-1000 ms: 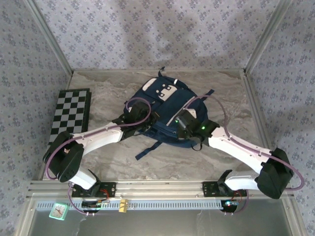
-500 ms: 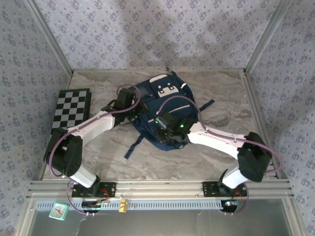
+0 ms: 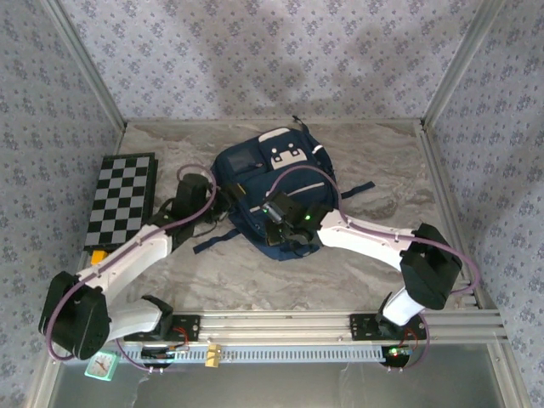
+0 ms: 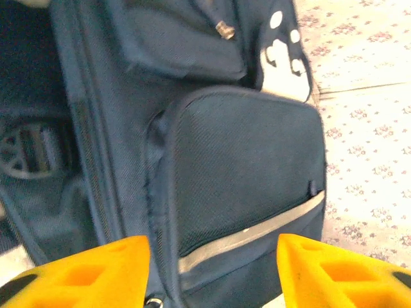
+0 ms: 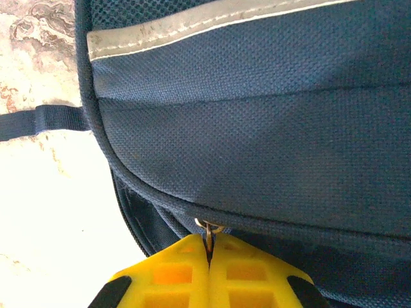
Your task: Pack books, pencil case, and school supplies into a backpack
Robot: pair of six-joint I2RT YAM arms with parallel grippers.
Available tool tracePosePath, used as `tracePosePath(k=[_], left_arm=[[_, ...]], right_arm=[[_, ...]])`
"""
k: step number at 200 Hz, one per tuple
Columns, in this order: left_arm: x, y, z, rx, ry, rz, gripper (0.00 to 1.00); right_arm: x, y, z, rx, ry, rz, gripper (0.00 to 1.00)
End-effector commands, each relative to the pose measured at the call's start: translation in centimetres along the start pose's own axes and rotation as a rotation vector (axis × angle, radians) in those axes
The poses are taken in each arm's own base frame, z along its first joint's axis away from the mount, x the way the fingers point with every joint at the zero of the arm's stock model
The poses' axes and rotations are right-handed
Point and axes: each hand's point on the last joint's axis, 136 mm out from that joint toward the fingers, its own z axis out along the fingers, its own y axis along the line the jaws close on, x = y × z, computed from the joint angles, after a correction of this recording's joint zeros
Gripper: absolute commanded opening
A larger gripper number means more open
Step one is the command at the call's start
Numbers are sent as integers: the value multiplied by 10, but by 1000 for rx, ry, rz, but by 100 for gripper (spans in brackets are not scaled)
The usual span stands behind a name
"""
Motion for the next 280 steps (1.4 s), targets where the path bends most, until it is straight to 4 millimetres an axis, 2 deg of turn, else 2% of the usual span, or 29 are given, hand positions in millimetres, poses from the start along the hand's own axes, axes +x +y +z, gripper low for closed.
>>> tracePosePath(k=[1, 48, 80, 116, 147, 173, 222, 240, 253, 280], left_arm=[[14, -5, 5, 39, -1, -108, 56], [31, -5, 17, 44, -19, -165, 55], [39, -23, 26, 74, -8, -171, 53], [48, -20, 42, 50, -10, -240, 48], [53, -15, 57, 27, -27, -268, 37], [52, -4, 65, 2, -47, -296, 18], [42, 14, 57, -65, -111, -248, 0], [33, 21, 50, -111, -136, -217, 0], [27, 24, 45, -123, -142, -206, 0], [14, 30, 35, -125, -153, -189, 0]], right_arm=[[2, 3, -5, -22, -2, 21, 0], [0, 4, -5, -25, -12, 28, 0], [0, 5, -4, -24, -12, 25, 0], [-1, 4, -5, -27, -28, 57, 0], [-5, 4, -5, -21, -41, 63, 0], [-7, 4, -7, -20, -42, 63, 0], [1, -19, -21, 84, -26, 65, 0], [4, -31, -28, 127, -17, 63, 0], [14, -44, -34, 168, 19, 58, 0], [22, -71, -46, 212, 38, 82, 0]])
